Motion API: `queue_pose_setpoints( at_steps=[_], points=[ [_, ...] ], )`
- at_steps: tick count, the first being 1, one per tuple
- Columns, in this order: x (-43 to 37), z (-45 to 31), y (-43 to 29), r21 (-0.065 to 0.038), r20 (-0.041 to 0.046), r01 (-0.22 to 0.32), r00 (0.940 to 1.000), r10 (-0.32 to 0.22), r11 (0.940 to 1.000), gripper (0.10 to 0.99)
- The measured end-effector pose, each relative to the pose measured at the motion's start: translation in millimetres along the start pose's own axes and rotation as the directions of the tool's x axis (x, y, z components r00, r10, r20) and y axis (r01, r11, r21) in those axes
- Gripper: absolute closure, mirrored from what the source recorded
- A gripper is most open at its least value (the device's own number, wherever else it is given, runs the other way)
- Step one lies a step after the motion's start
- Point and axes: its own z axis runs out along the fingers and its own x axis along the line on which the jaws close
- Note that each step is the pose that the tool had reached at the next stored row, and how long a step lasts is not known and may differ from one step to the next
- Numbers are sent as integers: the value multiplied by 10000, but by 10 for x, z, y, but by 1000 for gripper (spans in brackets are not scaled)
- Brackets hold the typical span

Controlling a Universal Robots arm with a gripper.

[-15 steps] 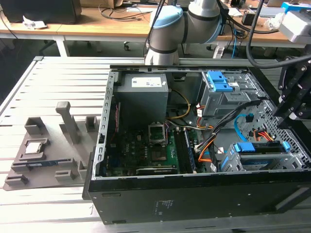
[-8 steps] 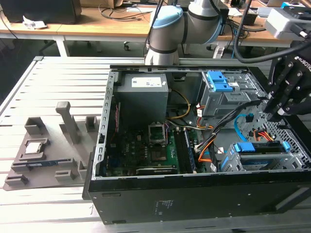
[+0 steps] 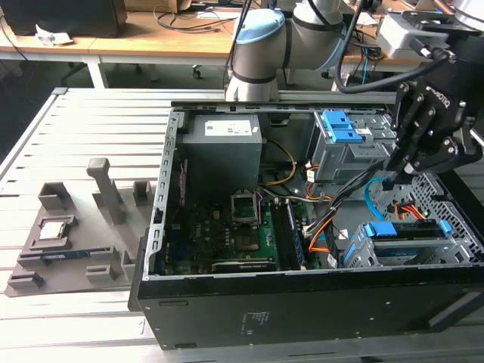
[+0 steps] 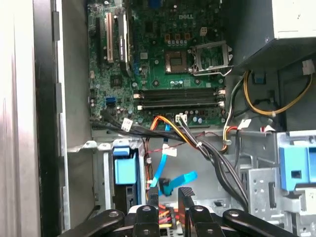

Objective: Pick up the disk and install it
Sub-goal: 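Insert the second disk wire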

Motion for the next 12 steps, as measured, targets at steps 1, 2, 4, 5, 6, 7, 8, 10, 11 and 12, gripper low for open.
queue_pose_setpoints(
  at_steps=[1,2,4,5,6,7,8,10,11,12],
  points=[
    [1,10,13,0,0,51,10000,-51,10000,784],
    [2,24,26,1,-6,166,9999,-166,9999,784],
    [1,44,35,3,-19,392,9992,-392,9992,784],
    [2,61,42,4,-27,564,9984,-564,9984,784],
    [2,81,51,5,-33,723,9974,-723,9974,784],
    [2,110,67,5,-39,870,9962,-870,9962,784],
    [2,118,70,5,-45,913,9958,-913,9958,784],
    [3,119,70,5,-56,918,9958,-918,9958,784],
    [2,119,70,5,-62,920,9957,-920,9958,867],
    [3,118,70,5,-67,922,9957,-922,9957,922]
  ],
)
